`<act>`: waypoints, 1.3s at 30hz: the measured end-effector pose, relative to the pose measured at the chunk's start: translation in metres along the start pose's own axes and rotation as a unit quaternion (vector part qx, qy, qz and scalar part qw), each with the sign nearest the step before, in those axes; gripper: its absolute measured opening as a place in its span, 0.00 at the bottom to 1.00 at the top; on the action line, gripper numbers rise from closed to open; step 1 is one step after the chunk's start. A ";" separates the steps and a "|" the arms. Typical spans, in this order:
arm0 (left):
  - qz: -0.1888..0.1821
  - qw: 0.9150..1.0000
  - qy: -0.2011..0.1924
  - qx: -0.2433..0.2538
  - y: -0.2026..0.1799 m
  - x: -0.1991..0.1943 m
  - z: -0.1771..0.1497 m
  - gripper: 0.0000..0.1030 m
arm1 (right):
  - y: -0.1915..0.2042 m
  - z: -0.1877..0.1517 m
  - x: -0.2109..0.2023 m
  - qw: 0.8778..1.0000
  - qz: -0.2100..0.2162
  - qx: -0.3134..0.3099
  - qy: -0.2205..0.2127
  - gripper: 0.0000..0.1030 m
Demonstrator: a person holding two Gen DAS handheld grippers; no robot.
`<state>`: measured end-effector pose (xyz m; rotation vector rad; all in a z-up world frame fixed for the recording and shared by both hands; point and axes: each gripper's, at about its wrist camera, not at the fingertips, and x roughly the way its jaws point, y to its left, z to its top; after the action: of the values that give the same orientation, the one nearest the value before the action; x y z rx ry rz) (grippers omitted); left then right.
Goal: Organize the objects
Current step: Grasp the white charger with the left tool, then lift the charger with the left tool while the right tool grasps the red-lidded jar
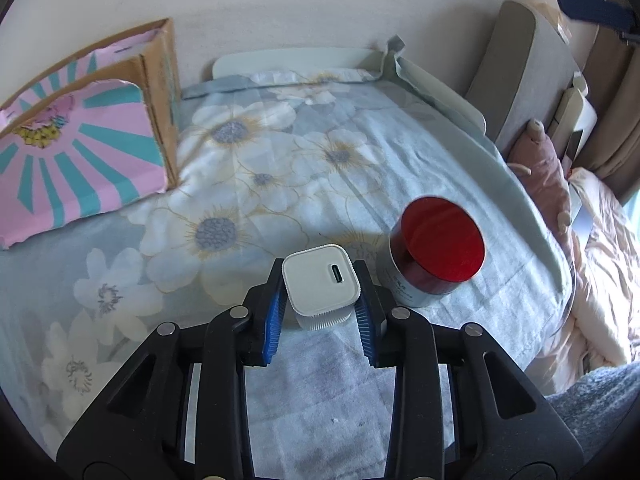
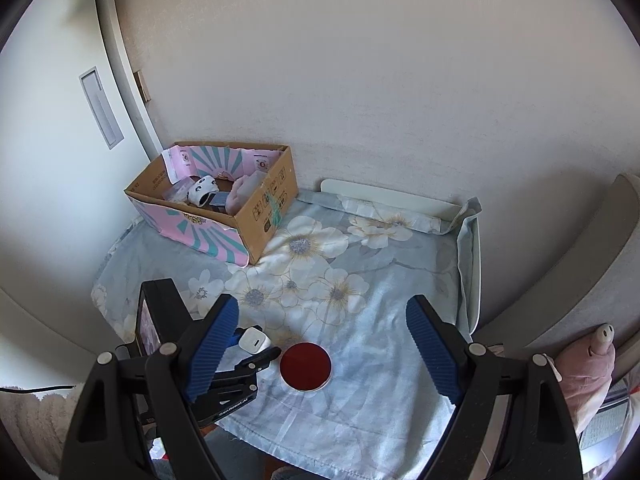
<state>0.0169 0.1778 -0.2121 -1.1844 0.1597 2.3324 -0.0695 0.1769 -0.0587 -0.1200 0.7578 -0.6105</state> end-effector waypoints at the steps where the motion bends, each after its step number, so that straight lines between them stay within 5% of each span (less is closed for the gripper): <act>1: 0.000 1.000 -0.004 -0.003 0.002 -0.003 0.001 0.28 | 0.000 0.000 0.000 1.000 0.001 0.001 -0.001 0.81; 7: 0.005 0.999 -0.028 -0.032 0.016 -0.038 0.017 0.28 | 0.007 0.001 -0.003 1.000 0.013 0.006 -0.009 0.81; 20: 0.064 0.990 -0.118 -0.050 0.051 -0.184 0.078 0.28 | 0.028 0.014 -0.017 0.998 0.010 0.059 -0.031 0.81; 29: 0.068 0.986 -0.129 -0.078 0.085 -0.236 0.076 0.28 | 0.032 0.004 -0.010 0.996 -0.019 0.082 -0.015 0.81; 39: 0.057 0.988 -0.120 -0.082 0.115 -0.236 0.068 0.28 | 0.021 -0.050 0.072 0.987 -0.049 0.109 0.107 0.81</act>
<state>0.0258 0.0090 -0.0005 -0.9801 -0.0528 2.6075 -0.0533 0.1595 -0.1454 0.1120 0.8903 -0.8050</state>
